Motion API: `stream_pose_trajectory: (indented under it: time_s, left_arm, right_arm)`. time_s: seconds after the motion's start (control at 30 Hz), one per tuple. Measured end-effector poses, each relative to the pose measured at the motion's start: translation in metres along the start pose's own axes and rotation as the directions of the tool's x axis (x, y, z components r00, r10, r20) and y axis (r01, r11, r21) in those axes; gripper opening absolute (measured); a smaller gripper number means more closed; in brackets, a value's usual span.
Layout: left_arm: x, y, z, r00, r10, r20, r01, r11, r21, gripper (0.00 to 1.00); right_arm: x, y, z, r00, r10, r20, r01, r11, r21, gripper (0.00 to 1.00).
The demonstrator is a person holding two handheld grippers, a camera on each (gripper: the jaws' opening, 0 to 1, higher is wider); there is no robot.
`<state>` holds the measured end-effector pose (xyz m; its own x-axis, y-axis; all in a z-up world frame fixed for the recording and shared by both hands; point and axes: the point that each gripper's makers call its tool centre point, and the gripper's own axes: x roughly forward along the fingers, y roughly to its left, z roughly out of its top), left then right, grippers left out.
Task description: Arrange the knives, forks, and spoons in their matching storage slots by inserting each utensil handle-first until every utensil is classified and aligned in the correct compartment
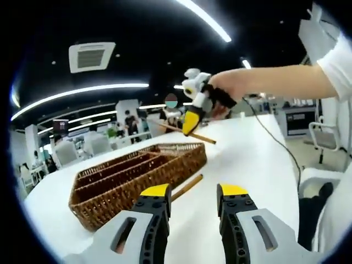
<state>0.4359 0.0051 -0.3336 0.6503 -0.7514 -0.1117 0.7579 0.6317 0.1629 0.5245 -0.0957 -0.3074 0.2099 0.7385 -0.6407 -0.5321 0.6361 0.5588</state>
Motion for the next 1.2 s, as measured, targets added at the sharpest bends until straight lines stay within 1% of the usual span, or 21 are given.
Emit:
stream_pose_trajectory:
  time_s: [0.03,0.07,0.17,0.2,0.23,0.27,0.3,0.37,0.4,0.57,0.6,0.7,0.77,0.87,0.93,1.0,1.03,1.07,1.2]
  left_arm:
    - [0.0,-0.001,0.0,1.0,0.0,0.001,0.0,1.0,0.003,0.32]
    - [-0.001,-0.002,0.0,1.0,-0.001,0.002,0.001,1.0,0.004,0.32]
    - [-0.002,-0.001,0.0,1.0,-0.002,0.006,0.002,1.0,-0.002,0.32]
    - [-0.002,-0.002,0.0,1.0,-0.002,0.005,0.002,1.0,-0.004,0.32]
    - [-0.002,-0.002,-0.001,1.0,-0.001,0.004,0.001,1.0,-0.002,0.33]
    - [-0.002,-0.002,-0.001,1.0,-0.001,0.004,0.001,1.0,-0.002,0.33]
    - [-0.002,-0.002,-0.001,1.0,0.001,0.0,-0.001,1.0,0.0,0.34]
    - [-0.001,-0.002,-0.002,1.0,0.005,-0.007,-0.005,1.0,0.0,0.35]
    - [-0.001,-0.002,-0.004,1.0,0.011,-0.018,-0.011,1.0,0.001,0.36]
    - [0.0,-0.002,-0.005,1.0,0.012,-0.025,-0.012,1.0,0.006,0.39]
    - [0.001,-0.001,-0.004,1.0,0.011,-0.029,-0.011,1.0,0.003,0.4]
    - [0.002,-0.001,-0.004,0.999,0.009,-0.04,-0.009,1.0,-0.007,0.45]
    - [0.002,0.002,-0.003,0.998,0.021,-0.06,-0.022,1.0,-0.01,0.48]
    - [-0.001,0.006,0.002,0.997,0.03,-0.072,-0.03,1.0,-0.005,0.51]
    - [-0.004,0.013,0.008,0.996,0.044,-0.08,-0.044,0.999,0.002,0.53]
    - [-0.006,0.017,0.012,0.995,0.049,-0.082,-0.048,0.999,0.006,0.54]
    - [-0.007,0.021,0.015,0.995,0.055,-0.081,-0.054,0.998,0.011,0.54]
    - [-0.007,0.023,0.016,0.995,0.059,-0.08,-0.058,0.998,0.014,0.55]
    - [-0.011,0.027,0.022,0.995,0.07,-0.077,-0.068,0.997,0.019,0.56]
  right_arm:
    - [-0.001,-0.003,0.002,1.0,-0.012,-0.006,0.011,1.0,-0.002,0.05]
    - [-0.002,-0.009,0.01,0.999,-0.035,-0.005,0.035,0.999,0.021,0.05]
    - [-0.001,-0.014,0.018,0.997,-0.073,-0.02,0.073,0.997,0.024,0.05]
    - [0.001,-0.019,0.021,0.995,-0.091,-0.028,0.092,0.995,0.043,0.05]
    - [0.002,-0.026,0.023,0.991,-0.123,-0.054,0.126,0.991,0.052,0.05]
    - [0.002,-0.033,0.025,0.988,-0.142,-0.057,0.146,0.987,0.069,0.05]
    - [0.003,-0.038,0.028,0.986,-0.153,-0.058,0.158,0.984,0.082,0.05]
    - [0.003,-0.042,0.03,0.985,-0.161,-0.061,0.166,0.983,0.082,0.05]
    - [0.004,-0.049,0.032,0.981,-0.183,-0.065,0.189,0.976,0.107,0.05]
    - [0.008,-0.059,0.032,0.969,-0.223,-0.103,0.234,0.965,0.117,0.05]
    - [0.009,-0.06,0.035,0.969,-0.226,-0.095,0.238,0.962,0.136,0.05]
    - [0.011,-0.064,0.037,0.961,-0.251,-0.115,0.266,0.954,0.136,0.05]
    - [0.014,-0.072,0.038,0.954,-0.272,-0.129,0.291,0.941,0.171,0.05]
    - [0.016,-0.076,0.038,0.95,-0.277,-0.141,0.3,0.936,0.183,0.05]
    - [0.018,-0.077,0.036,0.944,-0.29,-0.154,0.316,0.93,0.186,0.05]
    - [0.019,-0.078,0.036,0.942,-0.296,-0.158,0.324,0.926,0.194,0.05]
    - [0.02,-0.082,0.037,0.938,-0.309,-0.158,0.337,0.918,0.21,0.05]
    - [0.021,-0.083,0.037,0.937,-0.31,-0.16,0.339,0.917,0.21,0.05]
    - [0.027,-0.088,0.034,0.927,-0.325,-0.186,0.361,0.906,0.221,0.05]
